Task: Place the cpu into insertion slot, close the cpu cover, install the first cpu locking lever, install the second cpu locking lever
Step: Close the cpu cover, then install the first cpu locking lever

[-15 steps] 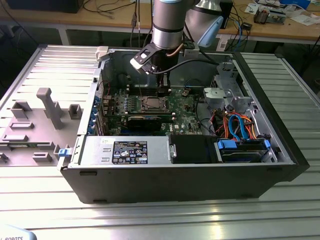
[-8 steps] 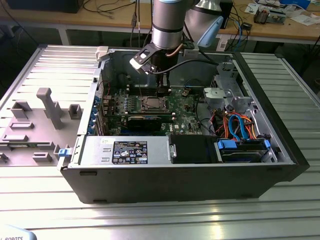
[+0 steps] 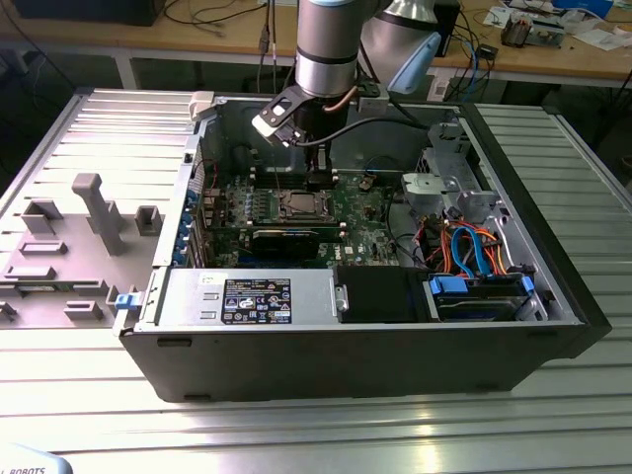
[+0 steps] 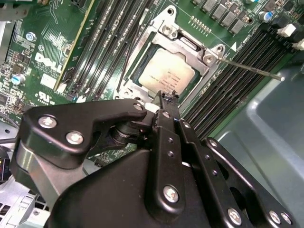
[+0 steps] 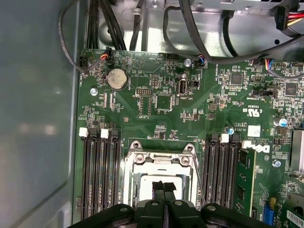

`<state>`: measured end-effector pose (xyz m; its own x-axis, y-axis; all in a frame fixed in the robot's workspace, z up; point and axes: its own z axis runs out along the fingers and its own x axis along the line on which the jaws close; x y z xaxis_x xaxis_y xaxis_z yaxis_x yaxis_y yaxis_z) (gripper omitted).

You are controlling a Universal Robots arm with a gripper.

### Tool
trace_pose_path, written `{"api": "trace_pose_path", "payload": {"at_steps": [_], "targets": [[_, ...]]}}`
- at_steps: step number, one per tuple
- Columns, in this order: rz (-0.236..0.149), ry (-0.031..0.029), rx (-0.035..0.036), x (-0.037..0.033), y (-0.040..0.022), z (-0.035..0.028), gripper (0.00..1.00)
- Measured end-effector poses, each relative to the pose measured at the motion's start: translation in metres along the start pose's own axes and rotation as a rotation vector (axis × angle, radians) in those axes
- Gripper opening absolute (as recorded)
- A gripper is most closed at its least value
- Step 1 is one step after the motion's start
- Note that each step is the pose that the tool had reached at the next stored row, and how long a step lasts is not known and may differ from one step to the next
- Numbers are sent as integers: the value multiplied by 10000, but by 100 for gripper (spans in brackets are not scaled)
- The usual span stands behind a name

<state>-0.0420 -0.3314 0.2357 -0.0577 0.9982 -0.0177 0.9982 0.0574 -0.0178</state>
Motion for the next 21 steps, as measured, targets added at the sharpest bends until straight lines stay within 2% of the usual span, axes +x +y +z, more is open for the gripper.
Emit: {"api": "trace_pose_path", "payload": {"at_steps": [5,21], "targets": [[-1,2,1,2,-31,1,11],[-1,2,1,2,-43,1,11]]}}
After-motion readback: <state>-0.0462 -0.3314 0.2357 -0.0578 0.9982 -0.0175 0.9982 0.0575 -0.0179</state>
